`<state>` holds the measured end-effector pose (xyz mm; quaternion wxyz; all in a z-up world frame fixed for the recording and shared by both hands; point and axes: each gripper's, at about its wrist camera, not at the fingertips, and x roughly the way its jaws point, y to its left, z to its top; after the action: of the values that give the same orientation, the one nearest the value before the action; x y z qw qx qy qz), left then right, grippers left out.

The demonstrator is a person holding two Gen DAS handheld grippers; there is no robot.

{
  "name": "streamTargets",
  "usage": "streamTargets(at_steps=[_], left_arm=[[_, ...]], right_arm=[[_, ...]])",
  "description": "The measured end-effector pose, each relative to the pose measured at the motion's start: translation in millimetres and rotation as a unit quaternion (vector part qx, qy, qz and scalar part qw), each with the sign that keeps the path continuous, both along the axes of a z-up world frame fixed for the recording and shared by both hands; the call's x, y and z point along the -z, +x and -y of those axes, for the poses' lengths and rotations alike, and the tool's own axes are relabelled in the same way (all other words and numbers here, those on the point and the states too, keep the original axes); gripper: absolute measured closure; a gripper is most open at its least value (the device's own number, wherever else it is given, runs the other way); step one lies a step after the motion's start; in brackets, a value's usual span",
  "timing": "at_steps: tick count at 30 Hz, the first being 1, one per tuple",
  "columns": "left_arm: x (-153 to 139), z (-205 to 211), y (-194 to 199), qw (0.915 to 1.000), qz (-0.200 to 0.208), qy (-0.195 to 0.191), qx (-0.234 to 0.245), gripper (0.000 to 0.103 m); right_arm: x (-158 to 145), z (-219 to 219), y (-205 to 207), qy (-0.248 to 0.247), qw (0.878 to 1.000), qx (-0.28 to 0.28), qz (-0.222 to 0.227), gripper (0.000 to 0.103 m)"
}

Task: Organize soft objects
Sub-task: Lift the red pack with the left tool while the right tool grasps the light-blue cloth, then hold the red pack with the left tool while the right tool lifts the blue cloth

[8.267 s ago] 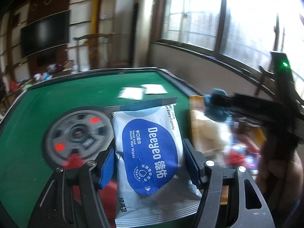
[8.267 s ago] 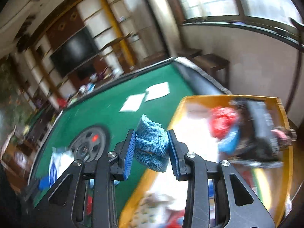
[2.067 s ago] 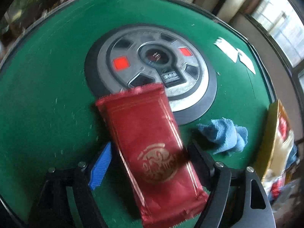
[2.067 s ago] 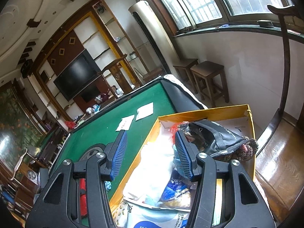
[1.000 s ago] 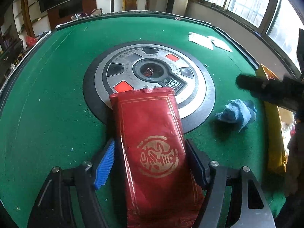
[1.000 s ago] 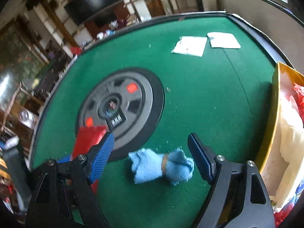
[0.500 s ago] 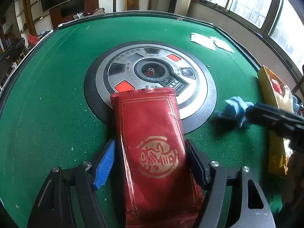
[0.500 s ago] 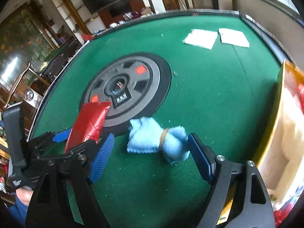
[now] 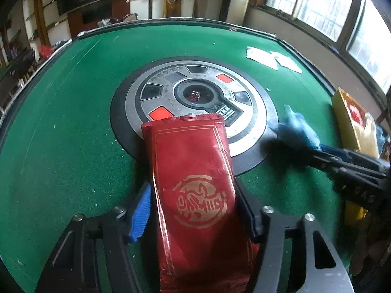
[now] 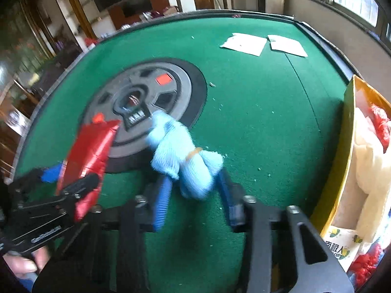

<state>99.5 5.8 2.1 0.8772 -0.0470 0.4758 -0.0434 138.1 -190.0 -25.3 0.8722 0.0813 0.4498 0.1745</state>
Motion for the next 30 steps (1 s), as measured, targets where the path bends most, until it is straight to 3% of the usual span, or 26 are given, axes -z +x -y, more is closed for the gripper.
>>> streamTargets(at_steps=[6, 11, 16, 25, 30], left_arm=[[-0.2, -3.3, 2.0, 0.9999, 0.002, -0.011, -0.005, 0.043], [0.2, -0.1, 2.8, 1.0, 0.003, 0.001, -0.003, 0.043], [0.8, 0.4, 4.2, 1.0, 0.001, 0.001, -0.004, 0.043], [0.4, 4.5, 1.3, 0.9998, 0.01, 0.013, -0.006, 0.043], [-1.3, 1.0, 0.1, 0.9999, 0.014, 0.001, -0.009, 0.046]], right_arm=[[-5.5, -9.9, -5.5, -0.01, 1.0, -0.015, 0.023, 0.069], [-6.1, -33.3, -10.4, -0.089, 0.994, -0.036, 0.049, 0.068], [-7.4, -41.1, -12.1, -0.121, 0.99, -0.037, 0.064, 0.068], [1.6, -43.2, -1.7, -0.098, 0.994, -0.032, 0.045, 0.063], [-7.5, -32.4, -9.1, -0.062, 0.996, -0.023, 0.056, 0.07]])
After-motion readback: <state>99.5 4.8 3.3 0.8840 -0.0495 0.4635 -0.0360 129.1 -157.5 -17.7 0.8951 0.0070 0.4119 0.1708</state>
